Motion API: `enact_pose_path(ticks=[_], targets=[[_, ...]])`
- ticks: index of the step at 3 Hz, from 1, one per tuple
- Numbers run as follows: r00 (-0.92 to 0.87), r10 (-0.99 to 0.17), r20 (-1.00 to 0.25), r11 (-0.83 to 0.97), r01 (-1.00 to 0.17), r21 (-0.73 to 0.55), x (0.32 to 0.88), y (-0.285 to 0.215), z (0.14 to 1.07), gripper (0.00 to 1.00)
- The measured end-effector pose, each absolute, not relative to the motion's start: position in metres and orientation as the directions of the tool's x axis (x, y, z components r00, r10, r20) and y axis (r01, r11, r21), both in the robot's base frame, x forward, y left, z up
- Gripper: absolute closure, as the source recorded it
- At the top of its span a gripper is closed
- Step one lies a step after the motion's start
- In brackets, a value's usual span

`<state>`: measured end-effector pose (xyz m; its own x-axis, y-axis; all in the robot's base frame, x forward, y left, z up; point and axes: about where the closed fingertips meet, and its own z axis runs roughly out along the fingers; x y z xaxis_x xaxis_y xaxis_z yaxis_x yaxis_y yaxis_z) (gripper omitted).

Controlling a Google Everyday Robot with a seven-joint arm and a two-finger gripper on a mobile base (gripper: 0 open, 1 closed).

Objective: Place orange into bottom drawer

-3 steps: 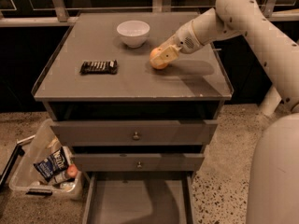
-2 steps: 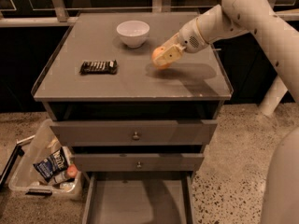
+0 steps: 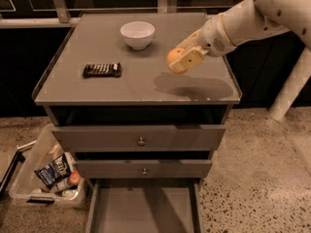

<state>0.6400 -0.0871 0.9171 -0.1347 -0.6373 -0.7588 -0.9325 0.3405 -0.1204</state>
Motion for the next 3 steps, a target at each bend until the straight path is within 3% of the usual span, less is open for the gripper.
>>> enact_pose_path(ticks=[3], targets=[[-0.146, -0.675, -0.724, 0.379, -0.91, -0.169, 0.511, -0.121, 0.922, 1.0]])
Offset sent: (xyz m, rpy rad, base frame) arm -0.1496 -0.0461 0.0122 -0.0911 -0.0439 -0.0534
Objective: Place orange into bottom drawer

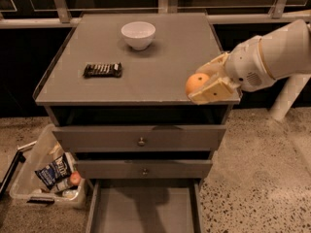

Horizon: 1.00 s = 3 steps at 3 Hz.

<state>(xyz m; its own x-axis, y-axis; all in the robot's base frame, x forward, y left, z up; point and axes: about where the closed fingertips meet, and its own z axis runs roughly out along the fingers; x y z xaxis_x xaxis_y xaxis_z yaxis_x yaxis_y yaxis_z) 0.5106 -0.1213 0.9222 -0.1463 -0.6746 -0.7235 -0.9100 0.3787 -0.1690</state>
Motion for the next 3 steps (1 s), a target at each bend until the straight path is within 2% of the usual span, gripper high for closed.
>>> enact_pose_path(ticks=[1, 3], targets=[[-0.21, -0.645, -0.735, 0.415, -0.904, -0.106, 0.451, -0.122, 0.879, 1.0], [-0.216, -0.622, -0.753, 0.4, -0.914, -0.068, 0.454, -0.109, 0.864, 1.0]])
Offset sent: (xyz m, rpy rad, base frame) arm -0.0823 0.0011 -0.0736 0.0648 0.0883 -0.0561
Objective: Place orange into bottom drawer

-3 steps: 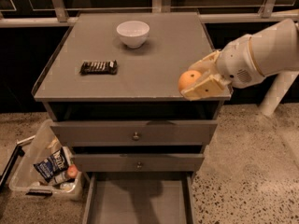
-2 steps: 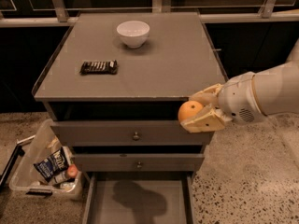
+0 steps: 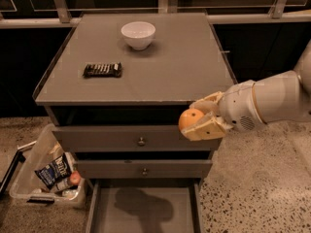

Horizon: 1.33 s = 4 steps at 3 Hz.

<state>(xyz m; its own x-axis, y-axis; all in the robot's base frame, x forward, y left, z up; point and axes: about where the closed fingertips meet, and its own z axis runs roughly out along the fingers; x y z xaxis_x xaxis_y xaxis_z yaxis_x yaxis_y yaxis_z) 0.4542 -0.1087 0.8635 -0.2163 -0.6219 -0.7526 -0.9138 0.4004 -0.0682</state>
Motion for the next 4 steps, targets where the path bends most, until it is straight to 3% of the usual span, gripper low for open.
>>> enact_pose_path(ticks=[2, 4], targets=[[-0.232, -0.494, -0.838, 0.411, -0.911, 0.01, 0.45, -0.071, 0.772, 1.0], [-0.197, -0.385, -0.901, 0.513, -0.858, -0.032, 0.46, -0.076, 0.688, 1.0]])
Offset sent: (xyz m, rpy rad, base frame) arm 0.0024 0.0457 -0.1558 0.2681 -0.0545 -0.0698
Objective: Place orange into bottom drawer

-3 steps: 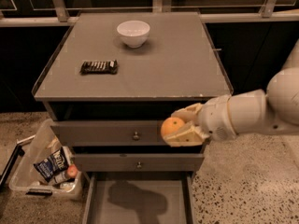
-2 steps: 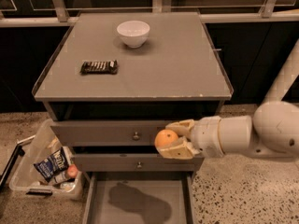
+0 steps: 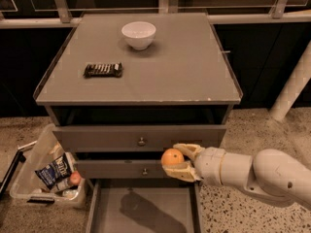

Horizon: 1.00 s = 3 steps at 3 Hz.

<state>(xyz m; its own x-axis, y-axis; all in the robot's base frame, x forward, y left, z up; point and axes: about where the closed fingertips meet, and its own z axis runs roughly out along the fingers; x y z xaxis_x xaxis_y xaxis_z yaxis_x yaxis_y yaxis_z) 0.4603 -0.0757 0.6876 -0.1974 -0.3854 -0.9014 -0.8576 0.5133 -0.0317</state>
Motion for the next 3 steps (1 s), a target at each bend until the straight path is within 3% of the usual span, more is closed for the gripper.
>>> enact_pose_path(ticks=[2, 3], targets=[[-0.201, -0.416, -0.887, 0.531, -0.846, -0.057, 0.468, -0.089, 0.655, 1.0], [-0.197, -0.414, -0.889, 0.488, -0.872, -0.034, 0.463, -0.072, 0.644, 1.0]])
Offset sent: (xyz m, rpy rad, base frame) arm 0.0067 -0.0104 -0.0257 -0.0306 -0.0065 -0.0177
